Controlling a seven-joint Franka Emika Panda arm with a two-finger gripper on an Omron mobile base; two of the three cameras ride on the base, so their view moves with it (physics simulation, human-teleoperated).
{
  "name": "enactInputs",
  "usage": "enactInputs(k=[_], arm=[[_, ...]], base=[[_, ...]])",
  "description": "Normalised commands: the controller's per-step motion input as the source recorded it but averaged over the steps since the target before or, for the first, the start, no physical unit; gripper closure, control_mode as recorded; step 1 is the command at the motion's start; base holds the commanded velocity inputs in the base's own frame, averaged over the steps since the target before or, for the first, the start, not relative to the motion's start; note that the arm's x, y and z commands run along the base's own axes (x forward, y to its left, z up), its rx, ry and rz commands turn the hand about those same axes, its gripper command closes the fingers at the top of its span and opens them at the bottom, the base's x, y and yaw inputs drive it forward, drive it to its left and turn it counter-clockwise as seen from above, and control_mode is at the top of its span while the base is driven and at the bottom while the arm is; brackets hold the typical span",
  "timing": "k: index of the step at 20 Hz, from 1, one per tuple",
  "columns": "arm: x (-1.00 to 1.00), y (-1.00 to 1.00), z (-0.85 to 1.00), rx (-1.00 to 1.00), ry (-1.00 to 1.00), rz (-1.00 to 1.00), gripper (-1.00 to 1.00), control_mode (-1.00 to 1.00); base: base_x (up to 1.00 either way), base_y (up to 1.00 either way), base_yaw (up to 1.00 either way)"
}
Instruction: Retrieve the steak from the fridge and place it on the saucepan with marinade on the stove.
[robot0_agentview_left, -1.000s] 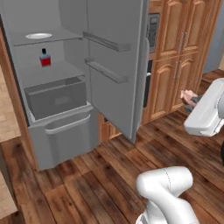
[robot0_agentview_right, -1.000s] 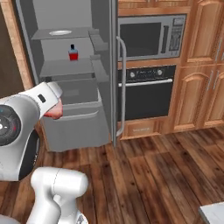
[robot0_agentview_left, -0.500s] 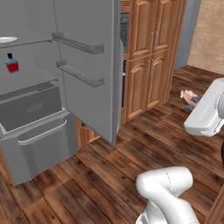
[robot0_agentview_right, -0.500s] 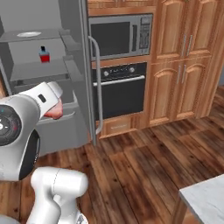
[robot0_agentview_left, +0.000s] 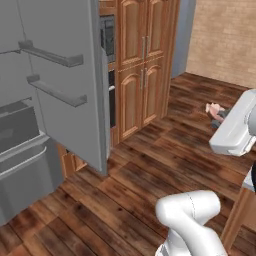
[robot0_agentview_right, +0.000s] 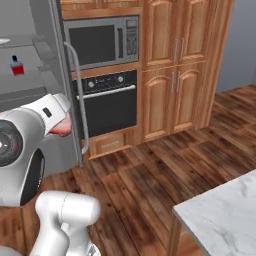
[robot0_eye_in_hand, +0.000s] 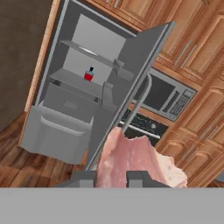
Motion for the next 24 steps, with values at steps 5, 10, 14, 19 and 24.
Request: enactInputs(k=[5, 10, 14, 19, 24], arm=[[0.0, 0.0, 0.0, 0.0, 0.0, 0.0, 1.0, 1.0], [0.0, 0.0, 0.0, 0.0, 0.0, 0.0, 1.0, 1.0], [0.0, 0.0, 0.0, 0.0, 0.0, 0.0, 1.0, 1.0], [0.0, 0.0, 0.0, 0.0, 0.0, 0.0, 1.0, 1.0], [0.0, 0.0, 0.0, 0.0, 0.0, 0.0, 1.0, 1.0]], base=[[-0.02, -0.56, -0.24], [0.03, -0.18, -0.28], [0.19, 0.0, -0.29], [0.63, 0.06, -0.29], [0.94, 0.06, -0.24]])
